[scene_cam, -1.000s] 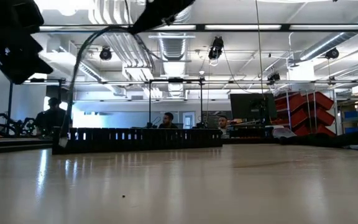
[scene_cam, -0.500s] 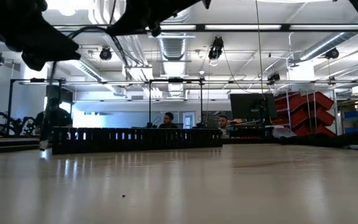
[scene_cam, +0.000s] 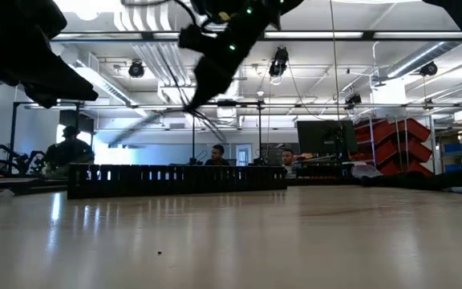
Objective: Ziptie cables
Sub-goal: Put the zip tied cable wires into the cable duct
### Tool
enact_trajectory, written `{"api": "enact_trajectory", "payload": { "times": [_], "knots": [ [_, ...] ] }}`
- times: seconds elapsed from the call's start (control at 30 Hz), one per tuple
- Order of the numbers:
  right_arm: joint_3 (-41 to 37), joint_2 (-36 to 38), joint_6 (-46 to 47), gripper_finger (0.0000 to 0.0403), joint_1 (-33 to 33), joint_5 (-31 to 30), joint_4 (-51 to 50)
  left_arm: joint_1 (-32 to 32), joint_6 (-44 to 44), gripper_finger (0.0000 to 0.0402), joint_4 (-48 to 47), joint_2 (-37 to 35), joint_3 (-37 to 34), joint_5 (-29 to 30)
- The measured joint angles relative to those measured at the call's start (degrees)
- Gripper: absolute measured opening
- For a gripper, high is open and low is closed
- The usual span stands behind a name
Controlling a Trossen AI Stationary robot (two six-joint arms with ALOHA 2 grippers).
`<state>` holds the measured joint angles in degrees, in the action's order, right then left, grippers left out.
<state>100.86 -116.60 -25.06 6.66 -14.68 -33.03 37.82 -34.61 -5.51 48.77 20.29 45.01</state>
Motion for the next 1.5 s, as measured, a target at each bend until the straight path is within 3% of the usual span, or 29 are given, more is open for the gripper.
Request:
{"api": "enact_trajectory", "payload": {
  "times": [0.17,0.37,0.77,0.93,1.3,1.5],
  "knots": [
    [-0.16,-0.13,-4.49,0.0000,1.34,-5.12,-9.41,-0.04,-0.03,0.0098,-0.01,0.07,0.00,3.75],
    [-2.96,-0.61,-13.33,0.0000,3.04,-5.11,-13.30,-0.07,-0.66,0.0098,0.05,0.11,0.00,5.27],
    [-14.01,-0.63,-30.89,0.0000,4.14,-6.44,-3.13,-0.04,-0.66,0.0098,0.13,0.11,-0.11,5.44],
    [-17.02,-0.52,-39.96,0.0000,4.13,-10.82,-2.91,-0.04,-0.46,0.0098,0.10,0.11,-0.13,5.44],
    [-17.49,-0.52,-43.84,0.0000,4.17,-9.59,-2.47,-0.04,-0.42,0.0098,0.08,0.11,-0.17,5.47],
    [-17.49,-0.52,-47.23,0.0051,4.11,-10.44,-1.95,-0.04,-0.39,0.0098,-0.05,0.11,-0.17,5.47]
  ]
}}
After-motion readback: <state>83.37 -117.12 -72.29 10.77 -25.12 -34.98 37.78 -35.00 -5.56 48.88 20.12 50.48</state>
